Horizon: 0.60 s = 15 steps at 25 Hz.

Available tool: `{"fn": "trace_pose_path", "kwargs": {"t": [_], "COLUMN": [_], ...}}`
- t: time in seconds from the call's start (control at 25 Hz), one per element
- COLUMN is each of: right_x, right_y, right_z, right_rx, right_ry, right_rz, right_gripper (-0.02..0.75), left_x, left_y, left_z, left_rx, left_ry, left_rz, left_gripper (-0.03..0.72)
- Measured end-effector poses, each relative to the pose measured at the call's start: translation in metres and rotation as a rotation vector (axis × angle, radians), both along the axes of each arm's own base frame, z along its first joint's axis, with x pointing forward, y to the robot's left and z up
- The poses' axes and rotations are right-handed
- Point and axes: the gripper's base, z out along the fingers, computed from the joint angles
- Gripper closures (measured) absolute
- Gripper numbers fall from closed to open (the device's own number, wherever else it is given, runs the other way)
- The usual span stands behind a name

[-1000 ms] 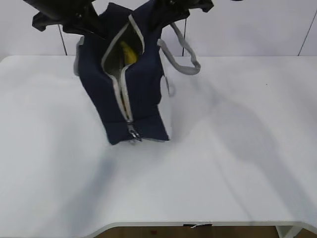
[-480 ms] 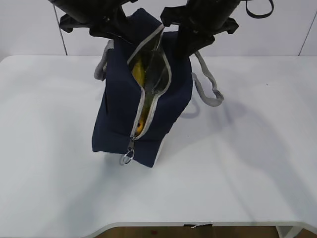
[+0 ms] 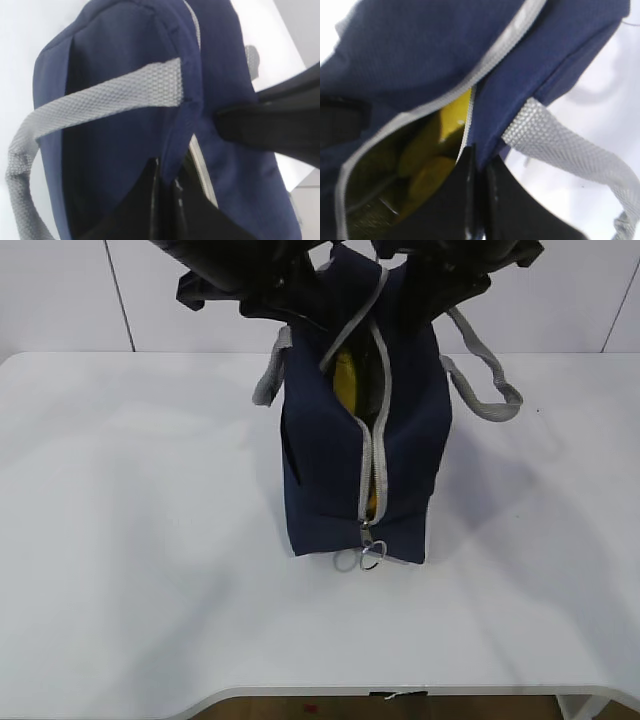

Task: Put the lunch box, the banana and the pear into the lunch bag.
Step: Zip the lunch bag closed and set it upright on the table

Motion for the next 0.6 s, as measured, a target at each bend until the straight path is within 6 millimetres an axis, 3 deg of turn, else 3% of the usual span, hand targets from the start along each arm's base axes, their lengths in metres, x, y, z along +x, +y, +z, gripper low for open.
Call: {"fn": "trace_pose_path", "kwargs": {"t": [0.36,0.6], "right_x": [0.001,0.001], "right_y": [-0.009,-0.01], "right_z": [0.0,-0.017], "right_rx": [-0.022,-0.054], "right_ry": [-0.005,0.031], "right_rz": [-0.006,0.009], "right_gripper": [0.729,0.729], "left_x": [-0.005,-0.001], "left_y": [-0.015,-0.017], "left_z": [-0.009,-0.014], "left_rx": [0.001,0.001], "left_ry": [0.024,0.019], "left_rz": [-0.003,0.009], "left_gripper": [0.694,0.694]}}
